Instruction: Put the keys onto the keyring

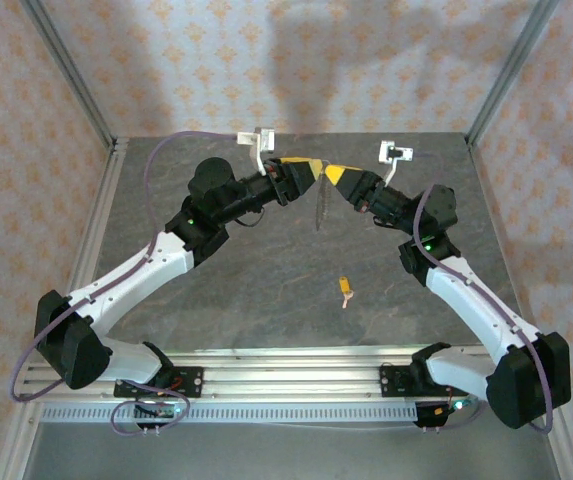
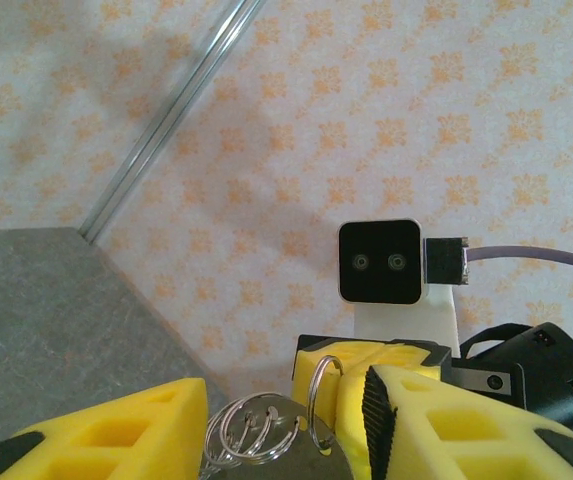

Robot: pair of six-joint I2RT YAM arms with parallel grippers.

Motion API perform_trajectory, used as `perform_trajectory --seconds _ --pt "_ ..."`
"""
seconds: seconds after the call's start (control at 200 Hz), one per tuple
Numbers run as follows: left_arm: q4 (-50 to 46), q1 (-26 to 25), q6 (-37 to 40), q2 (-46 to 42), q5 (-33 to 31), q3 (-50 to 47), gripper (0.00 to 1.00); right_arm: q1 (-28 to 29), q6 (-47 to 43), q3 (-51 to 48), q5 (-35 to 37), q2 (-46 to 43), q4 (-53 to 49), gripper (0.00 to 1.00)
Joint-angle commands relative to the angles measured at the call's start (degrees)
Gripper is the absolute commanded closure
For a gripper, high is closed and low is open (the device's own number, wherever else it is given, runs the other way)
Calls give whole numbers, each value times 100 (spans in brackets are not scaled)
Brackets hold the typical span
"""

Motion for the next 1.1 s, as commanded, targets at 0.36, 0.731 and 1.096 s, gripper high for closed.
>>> perform_trajectory --seconds 0.36,0.731,1.096 --pt "359 -156 42 72 166 240 67 47 -54 -8 -72 -21 348 100" --pt "391 -158 43 75 145 254 86 47 -116 -15 -59 -5 262 100" --pt "410 -219 75 172 323 345 97 48 -131 79 -55 91 172 100"
